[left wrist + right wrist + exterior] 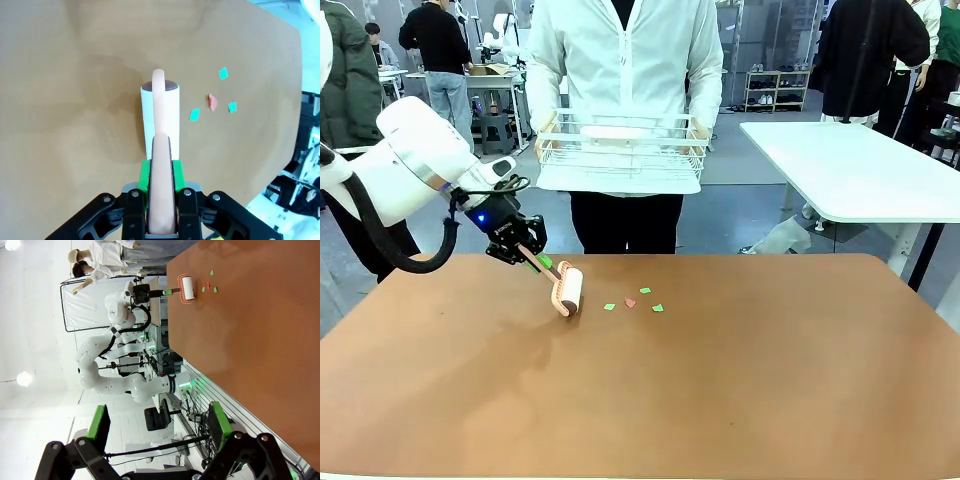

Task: Clean the table.
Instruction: Clean the table with the Lint Roller when the human lifts the Dish drying rack.

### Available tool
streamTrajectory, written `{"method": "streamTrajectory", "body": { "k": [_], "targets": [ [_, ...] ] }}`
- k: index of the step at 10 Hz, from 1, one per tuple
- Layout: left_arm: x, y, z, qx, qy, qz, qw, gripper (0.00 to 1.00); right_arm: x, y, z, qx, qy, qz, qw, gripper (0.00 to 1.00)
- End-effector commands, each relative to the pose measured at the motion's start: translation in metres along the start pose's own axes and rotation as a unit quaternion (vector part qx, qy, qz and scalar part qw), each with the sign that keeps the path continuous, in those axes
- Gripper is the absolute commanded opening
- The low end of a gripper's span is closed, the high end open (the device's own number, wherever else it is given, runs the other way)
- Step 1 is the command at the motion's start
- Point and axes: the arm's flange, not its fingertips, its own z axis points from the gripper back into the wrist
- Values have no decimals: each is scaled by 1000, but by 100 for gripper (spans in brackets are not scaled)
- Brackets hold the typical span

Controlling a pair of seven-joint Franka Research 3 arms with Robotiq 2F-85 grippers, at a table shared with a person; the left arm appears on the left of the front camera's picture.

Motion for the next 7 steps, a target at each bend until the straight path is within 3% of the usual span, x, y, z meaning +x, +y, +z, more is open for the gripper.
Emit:
{"method": "streamTrajectory", "body": {
  "k": [1,7],
  "targets": [
    [8,-1,-10,-8,-8,16,1000,21,-1,2,0,0,-1,2,1000,100],
    [13,-13,-48,-23,36,40,998,21,-1,2,0,0,-1,2,1000,100]
  ]
}}
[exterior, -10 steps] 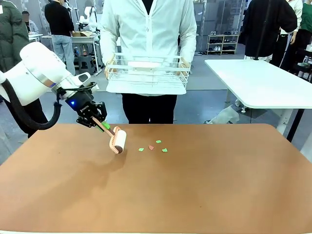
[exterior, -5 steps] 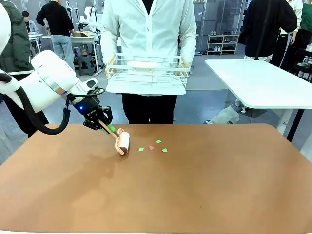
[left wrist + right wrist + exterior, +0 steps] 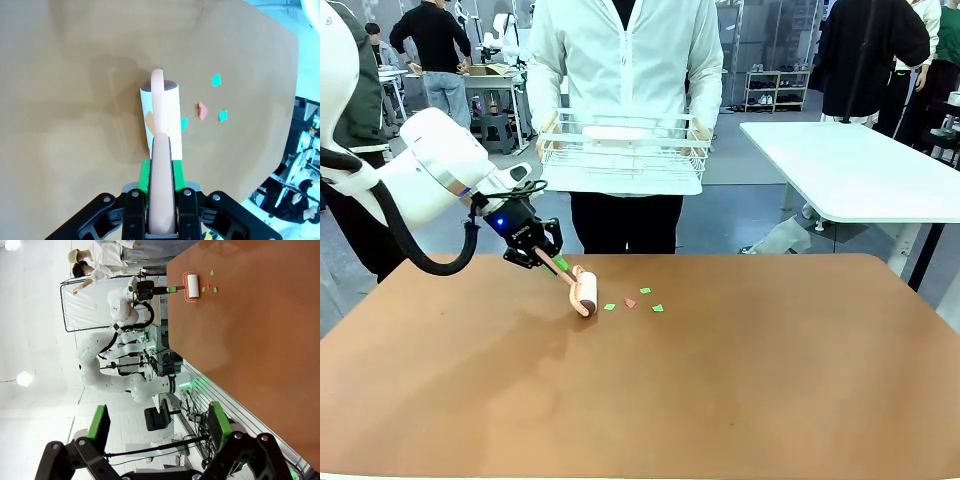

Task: Clean the table.
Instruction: Clean the table with the Lint Roller when the human lifts the Dish drying rack.

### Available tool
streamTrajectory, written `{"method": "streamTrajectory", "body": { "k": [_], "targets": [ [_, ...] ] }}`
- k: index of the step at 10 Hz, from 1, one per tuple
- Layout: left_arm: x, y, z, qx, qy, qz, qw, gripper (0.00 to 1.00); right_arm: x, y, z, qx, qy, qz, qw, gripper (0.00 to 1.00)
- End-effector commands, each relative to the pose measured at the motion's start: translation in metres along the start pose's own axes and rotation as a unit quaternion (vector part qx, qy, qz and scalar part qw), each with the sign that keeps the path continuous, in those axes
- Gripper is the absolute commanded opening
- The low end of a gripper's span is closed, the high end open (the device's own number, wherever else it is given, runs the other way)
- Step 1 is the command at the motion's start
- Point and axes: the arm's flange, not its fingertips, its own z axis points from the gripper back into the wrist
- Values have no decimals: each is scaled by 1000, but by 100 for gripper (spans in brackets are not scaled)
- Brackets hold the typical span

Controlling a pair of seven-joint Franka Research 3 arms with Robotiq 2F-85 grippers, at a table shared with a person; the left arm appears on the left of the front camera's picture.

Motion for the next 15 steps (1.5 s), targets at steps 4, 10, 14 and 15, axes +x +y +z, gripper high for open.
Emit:
{"method": "streamTrajectory", "body": {
  "k": [4,10,14,15],
  "targets": [
    [8,-25,-64,10,67,-8,998,21,-1,2,0,0,-1,2,1000,100],
    [19,-69,-120,-1,131,-40,991,21,-1,2,0,0,-1,2,1000,100],
    [21,-95,-145,-2,142,-45,989,21,-1,2,0,0,-1,2,1000,100],
    [22,-101,-143,-13,143,-45,989,21,-1,2,0,0,-1,2,1000,100]
  ]
}}
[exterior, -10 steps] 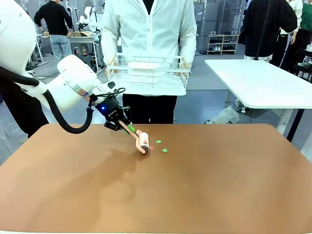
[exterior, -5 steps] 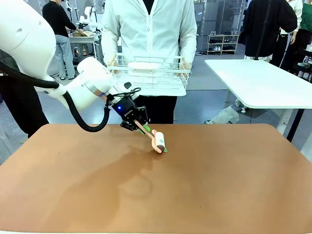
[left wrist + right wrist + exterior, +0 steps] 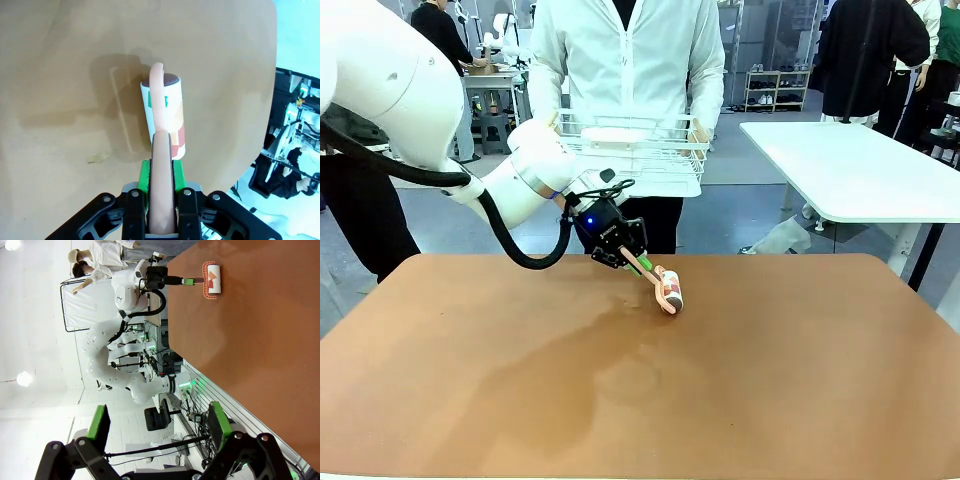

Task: Clean the table.
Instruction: Clean the table with the Lint Roller when the human lifts the Dish drying rack.

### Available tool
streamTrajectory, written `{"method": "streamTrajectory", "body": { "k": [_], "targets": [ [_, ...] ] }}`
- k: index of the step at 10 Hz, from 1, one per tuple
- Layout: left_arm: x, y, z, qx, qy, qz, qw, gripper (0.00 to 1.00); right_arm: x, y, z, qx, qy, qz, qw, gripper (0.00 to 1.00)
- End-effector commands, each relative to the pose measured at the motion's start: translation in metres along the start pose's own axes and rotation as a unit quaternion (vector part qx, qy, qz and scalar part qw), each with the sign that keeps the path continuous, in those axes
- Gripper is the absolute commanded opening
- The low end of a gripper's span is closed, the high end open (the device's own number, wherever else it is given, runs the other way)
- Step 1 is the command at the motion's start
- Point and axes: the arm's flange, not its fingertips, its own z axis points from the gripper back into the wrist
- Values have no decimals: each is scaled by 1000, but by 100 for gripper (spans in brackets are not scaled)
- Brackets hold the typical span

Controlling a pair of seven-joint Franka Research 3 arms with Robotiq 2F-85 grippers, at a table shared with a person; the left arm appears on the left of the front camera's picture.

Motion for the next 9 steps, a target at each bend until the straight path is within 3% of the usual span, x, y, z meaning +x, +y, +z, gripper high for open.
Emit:
{"method": "streamTrajectory", "body": {
  "k": [1,5,9],
  "targets": [
    [-13,10,-36,20,70,3,997,21,-1,2,0,0,-1,2,1000,100],
    [-4,-41,7,-42,46,-4,998,21,-1,2,0,0,-1,2,1000,100],
    [-21,-77,66,-7,11,4,1000,21,-1,2,0,0,-1,2,1000,100]
  ]
}}
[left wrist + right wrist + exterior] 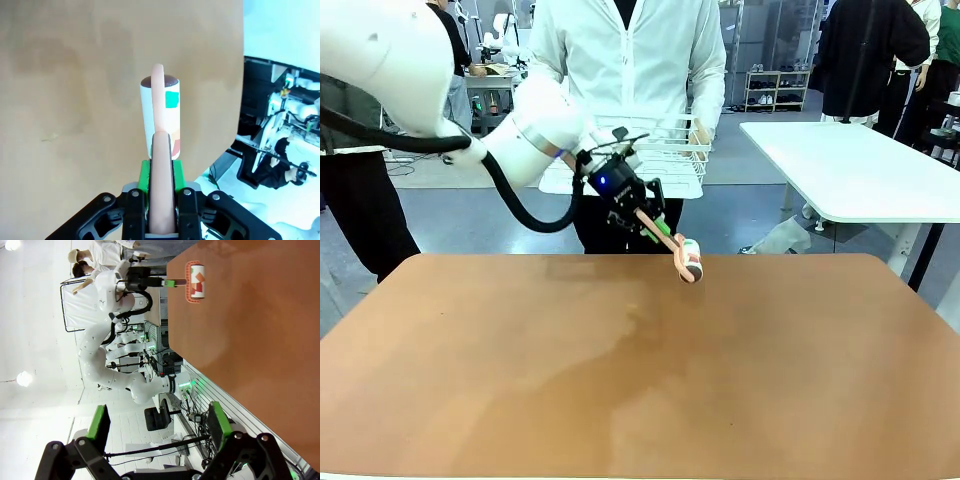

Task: Clean the table.
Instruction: Clean the table with the Lint Roller when the human lifts the Dish drying rack.

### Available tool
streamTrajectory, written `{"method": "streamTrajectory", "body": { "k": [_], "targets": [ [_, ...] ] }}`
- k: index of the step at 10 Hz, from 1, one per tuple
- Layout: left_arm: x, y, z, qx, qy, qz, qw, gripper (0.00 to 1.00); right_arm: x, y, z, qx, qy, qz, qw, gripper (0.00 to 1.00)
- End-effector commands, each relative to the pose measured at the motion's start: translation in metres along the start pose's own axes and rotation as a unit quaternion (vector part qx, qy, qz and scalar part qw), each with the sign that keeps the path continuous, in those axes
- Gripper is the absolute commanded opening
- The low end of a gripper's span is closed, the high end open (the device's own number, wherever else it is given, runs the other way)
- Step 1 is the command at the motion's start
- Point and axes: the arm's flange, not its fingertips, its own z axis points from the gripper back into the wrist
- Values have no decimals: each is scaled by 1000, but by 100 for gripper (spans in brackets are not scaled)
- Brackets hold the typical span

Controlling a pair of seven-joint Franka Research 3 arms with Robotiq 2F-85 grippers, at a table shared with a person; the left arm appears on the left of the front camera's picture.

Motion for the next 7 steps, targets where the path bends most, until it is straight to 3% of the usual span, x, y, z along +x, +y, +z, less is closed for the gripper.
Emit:
{"method": "streamTrajectory", "body": {
  "k": [1,4,7],
  "targets": [
    [-26,-5,29,33,2,18,999,21,-1,2,0,0,-1,2,1000,100],
    [-61,-14,99,84,-30,25,996,21,-1,2,0,0,-1,2,1000,100],
    [-106,-30,172,203,-62,16,977,21,-1,2,0,0,-1,2,1000,100]
  ]
}}
